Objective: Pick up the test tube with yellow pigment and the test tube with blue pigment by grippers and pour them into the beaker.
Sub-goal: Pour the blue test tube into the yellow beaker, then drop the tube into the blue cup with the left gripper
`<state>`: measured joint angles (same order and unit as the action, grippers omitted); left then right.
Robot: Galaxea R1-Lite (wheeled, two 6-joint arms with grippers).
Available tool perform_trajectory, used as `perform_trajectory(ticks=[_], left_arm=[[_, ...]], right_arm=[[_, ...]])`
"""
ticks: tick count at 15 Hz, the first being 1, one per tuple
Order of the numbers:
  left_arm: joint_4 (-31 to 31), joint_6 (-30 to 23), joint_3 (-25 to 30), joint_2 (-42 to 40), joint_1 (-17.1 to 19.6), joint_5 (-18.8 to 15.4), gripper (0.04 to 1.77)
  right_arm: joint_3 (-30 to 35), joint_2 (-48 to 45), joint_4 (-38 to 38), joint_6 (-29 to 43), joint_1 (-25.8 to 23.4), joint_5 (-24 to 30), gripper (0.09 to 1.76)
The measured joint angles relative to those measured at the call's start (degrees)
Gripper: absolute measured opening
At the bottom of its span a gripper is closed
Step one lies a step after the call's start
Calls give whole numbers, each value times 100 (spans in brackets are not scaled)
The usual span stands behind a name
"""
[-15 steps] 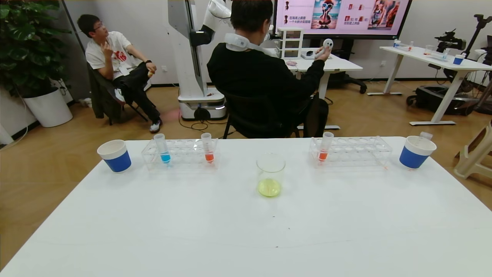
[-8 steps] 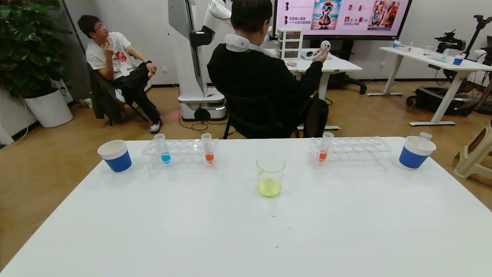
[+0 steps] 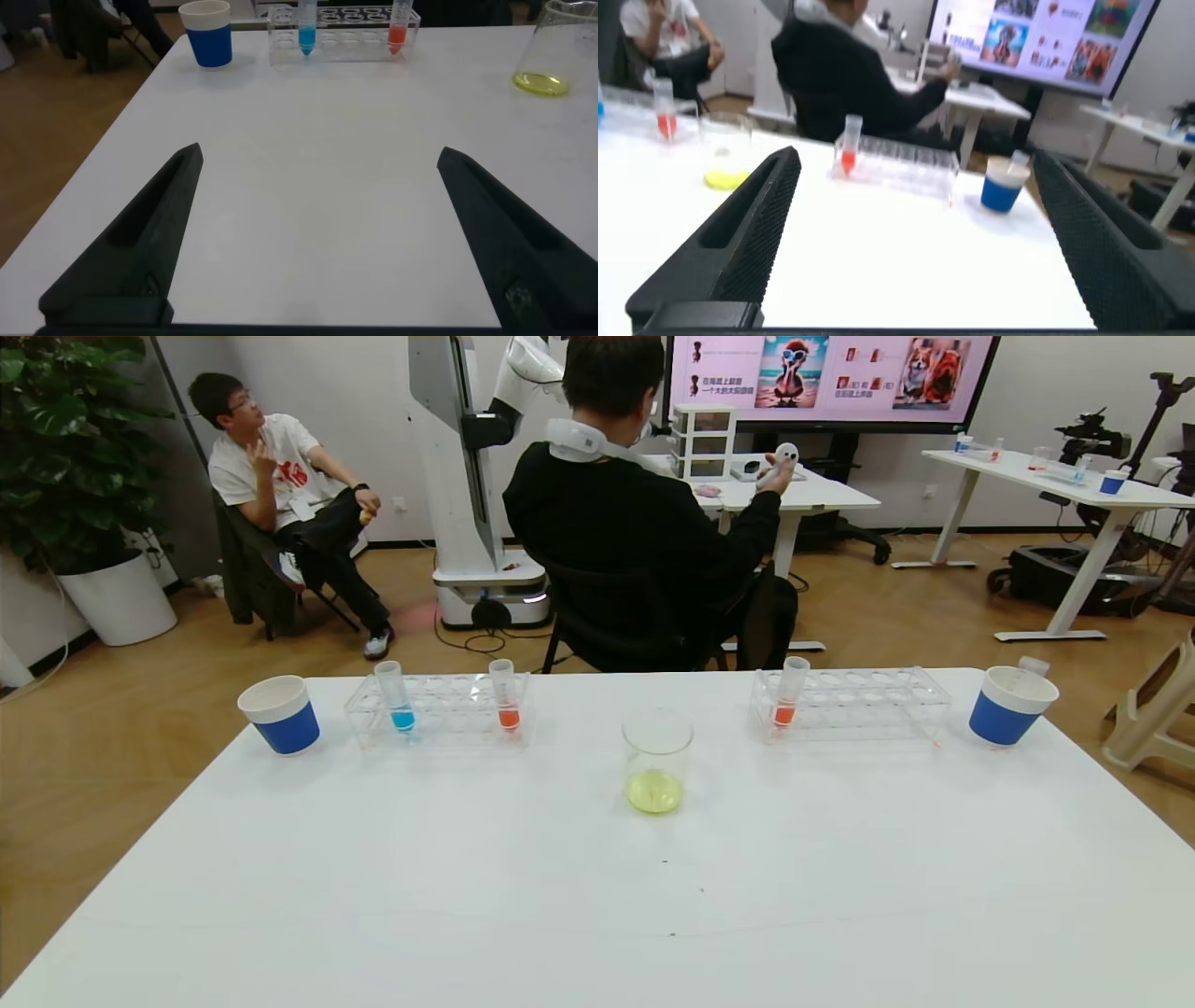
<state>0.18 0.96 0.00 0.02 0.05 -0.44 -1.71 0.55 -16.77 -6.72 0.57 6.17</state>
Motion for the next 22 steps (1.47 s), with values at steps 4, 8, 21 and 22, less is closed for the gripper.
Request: perform_trajectory(ticks=[4, 8, 21, 22], left_arm=[[-2, 2, 0, 0, 2, 0, 175], [0, 0, 0, 0, 2, 0, 175], [-144, 251, -816, 664, -40, -221, 175], [-246, 199, -1102, 1072, -60, -234, 175]], right_arm=[[152, -57, 1719, 20, 2, -457, 174], [166, -57, 1726, 435, 6, -538, 174], [171, -60, 1713, 501, 11, -540, 174], [171, -60, 1713, 499, 11, -540, 174]])
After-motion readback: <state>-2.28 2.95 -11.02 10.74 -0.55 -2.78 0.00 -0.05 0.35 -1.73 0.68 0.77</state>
